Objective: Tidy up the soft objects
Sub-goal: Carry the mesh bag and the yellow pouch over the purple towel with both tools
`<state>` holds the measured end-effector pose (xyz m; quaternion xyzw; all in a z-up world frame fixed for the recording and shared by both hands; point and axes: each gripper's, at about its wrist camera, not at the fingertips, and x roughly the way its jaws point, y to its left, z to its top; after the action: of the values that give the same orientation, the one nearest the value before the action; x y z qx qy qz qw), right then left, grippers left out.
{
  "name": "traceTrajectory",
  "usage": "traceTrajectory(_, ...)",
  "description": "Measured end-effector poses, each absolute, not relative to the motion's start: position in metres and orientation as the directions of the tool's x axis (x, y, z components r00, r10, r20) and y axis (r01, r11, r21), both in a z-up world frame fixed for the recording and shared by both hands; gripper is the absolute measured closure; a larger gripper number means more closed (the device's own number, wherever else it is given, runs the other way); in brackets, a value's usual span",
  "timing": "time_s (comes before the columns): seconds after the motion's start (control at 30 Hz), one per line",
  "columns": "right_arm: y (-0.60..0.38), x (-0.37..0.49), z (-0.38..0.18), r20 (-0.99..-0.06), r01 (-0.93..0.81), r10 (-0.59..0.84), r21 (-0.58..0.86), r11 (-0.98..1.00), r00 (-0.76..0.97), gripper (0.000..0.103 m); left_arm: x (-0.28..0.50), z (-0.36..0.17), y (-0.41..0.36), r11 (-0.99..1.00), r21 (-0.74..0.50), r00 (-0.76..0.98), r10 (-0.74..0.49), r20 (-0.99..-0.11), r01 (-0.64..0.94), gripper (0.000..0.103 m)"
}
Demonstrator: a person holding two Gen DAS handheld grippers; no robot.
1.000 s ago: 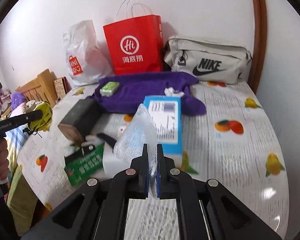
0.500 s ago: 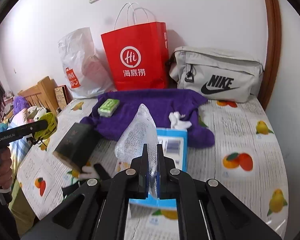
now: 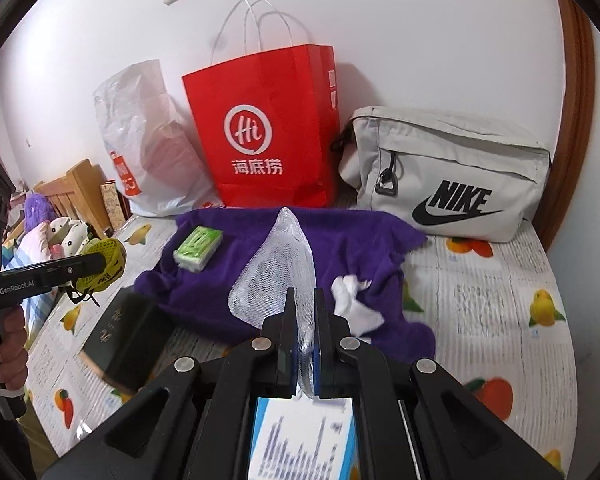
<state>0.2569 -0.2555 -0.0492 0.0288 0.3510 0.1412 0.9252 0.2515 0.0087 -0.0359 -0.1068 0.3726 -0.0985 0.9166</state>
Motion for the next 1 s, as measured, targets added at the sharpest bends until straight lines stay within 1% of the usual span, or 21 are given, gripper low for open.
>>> traceTrajectory(0.27,-0.264,0.301,-0.062,-0.657,-0.231,0.270,0.147,0.962,0.704,0.098,0.288,-0.042,-0.001,0.962,-0.257,0.695,-0.250,-0.675,0.096,0.077)
traceTrajectory(0.5,-0.265,0.332,-0.070,-0.665,-0.251,0.267,0.122,0.960,0.697,0.098,0.316,-0.058,-0.005,0.963,-0.261,0.672,-0.234,-0.703,0.062,0.077)
traceTrajectory(0.77,-0.259,0.366,-0.085,-0.695,-0.263,0.268,0.116,0.958,0.667,0.098,0.339,-0.079,-0.003,0.966,-0.258,0.647,-0.203,-0.735,0.010,0.077)
traceTrajectory(1.0,-0.247,0.387,-0.102,-0.730,-0.288,0.266,0.100,0.952,0.629,0.098,0.349,-0.092,-0.006,0.966,-0.260,0.630,-0.207,-0.748,0.009,0.077)
